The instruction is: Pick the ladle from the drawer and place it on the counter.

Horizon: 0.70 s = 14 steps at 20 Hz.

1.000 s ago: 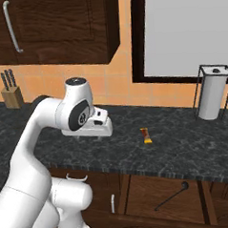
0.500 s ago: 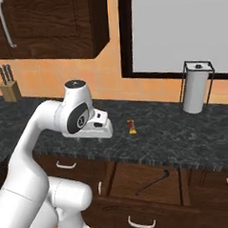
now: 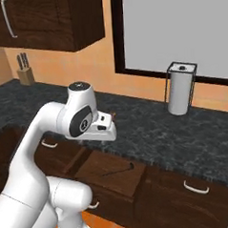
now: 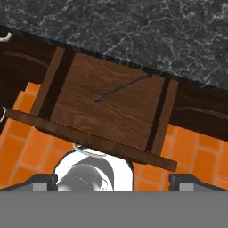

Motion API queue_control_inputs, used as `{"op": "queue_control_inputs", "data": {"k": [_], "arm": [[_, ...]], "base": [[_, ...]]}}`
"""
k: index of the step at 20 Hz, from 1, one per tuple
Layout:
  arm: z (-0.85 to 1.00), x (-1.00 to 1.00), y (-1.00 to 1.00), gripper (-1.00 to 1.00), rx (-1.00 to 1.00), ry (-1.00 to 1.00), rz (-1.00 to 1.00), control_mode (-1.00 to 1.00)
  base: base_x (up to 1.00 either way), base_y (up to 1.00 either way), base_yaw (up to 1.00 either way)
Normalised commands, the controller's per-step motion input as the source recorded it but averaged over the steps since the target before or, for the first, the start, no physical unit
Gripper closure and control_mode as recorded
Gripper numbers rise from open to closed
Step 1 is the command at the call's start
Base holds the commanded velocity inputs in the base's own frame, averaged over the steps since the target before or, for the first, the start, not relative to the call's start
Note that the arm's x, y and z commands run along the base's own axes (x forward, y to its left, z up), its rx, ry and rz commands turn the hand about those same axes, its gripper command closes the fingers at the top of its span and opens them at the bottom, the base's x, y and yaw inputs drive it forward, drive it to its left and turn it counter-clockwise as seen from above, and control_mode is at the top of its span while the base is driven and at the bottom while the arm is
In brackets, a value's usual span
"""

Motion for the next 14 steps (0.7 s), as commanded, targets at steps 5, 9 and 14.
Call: {"op": "queue_control_inputs", "data": {"k": [5, 9, 14], "arm": [[0.00, 0.00, 0.00, -1.00, 0.00, 0.00, 0.00, 1.00], [0.00, 0.00, 0.00, -1.00, 0.00, 0.00, 0.00, 1.00], [0.00, 0.00, 0.00, -1.00, 0.00, 0.00, 0.00, 1.00]], "base": [[-0.87, -0.96, 0.58], [-0.12, -0.96, 0.61], [-0.34, -0.80, 0.69]]}}
